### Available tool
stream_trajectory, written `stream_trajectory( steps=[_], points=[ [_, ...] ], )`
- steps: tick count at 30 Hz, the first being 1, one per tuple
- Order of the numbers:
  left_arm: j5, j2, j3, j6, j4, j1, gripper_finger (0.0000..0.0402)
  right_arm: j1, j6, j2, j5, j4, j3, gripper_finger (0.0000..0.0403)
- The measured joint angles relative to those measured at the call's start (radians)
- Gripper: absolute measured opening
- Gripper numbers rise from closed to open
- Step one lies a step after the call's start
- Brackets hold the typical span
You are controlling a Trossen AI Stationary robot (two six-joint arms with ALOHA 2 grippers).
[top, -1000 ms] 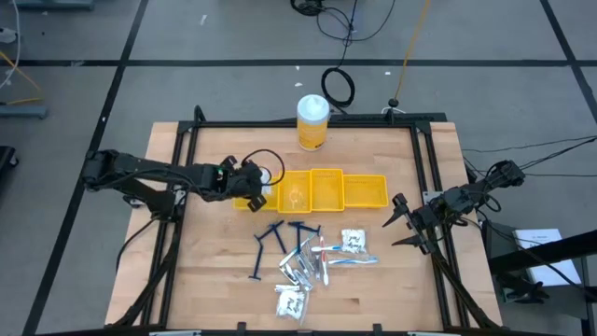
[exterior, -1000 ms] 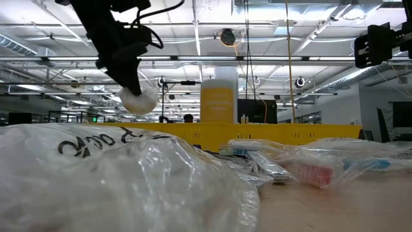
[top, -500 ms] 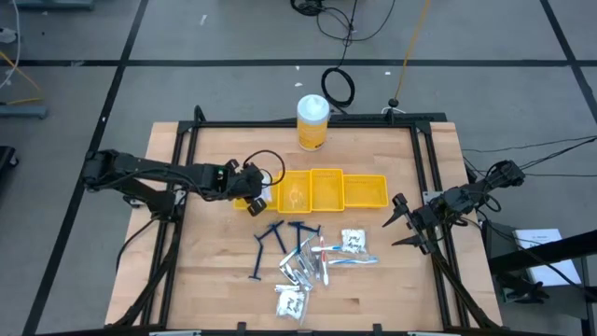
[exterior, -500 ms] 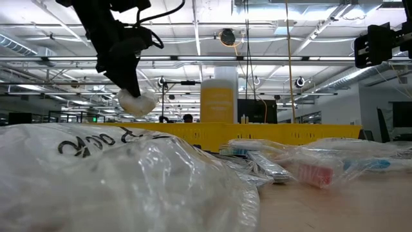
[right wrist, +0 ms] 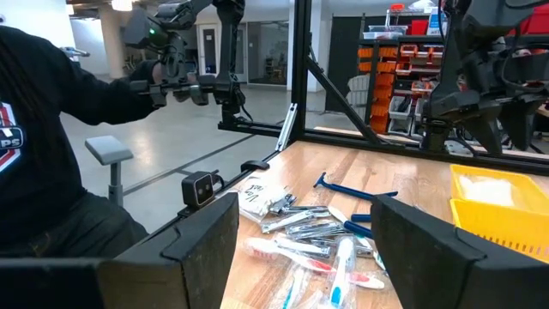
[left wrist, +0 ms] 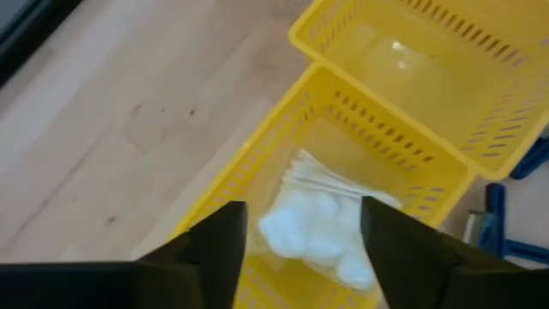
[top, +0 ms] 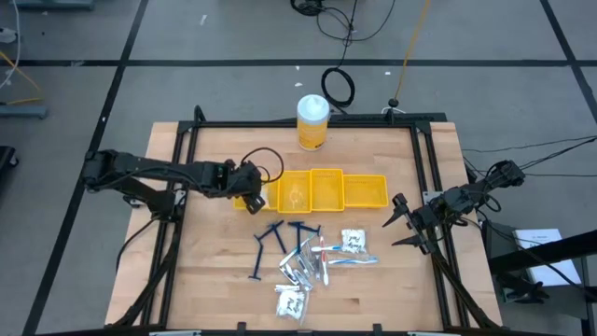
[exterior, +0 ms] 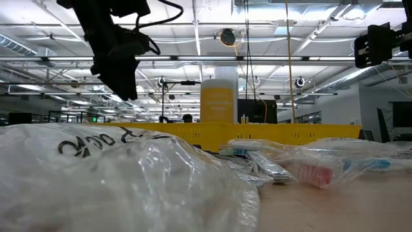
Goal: Pick & Place Travel size toiletries
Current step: Put the bottom vanity pack into the left yellow bin
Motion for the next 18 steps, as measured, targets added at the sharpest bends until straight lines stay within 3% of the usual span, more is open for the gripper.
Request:
stream_trajectory(
  steps=[5, 11, 18],
  points=[
    [0.038, 0.0, 0.0, 0.007, 0.033, 0.003, 0.0277, 0.0, 0.0, 0.0, 0.0, 0.0, 0.0, 0.0254],
    [0.257, 0.0, 0.0, 0.008, 0.237, -0.053, 0.0293, 0.0, 0.0, 0.0, 0.0, 0.0, 0.0, 0.0254],
    [0.267, 0.003, 0.0, 0.17, 0.5, -0.232, 0.0278, 0.0, 0.0, 0.0, 0.0, 0.0, 0.0, 0.0254]
  ],
)
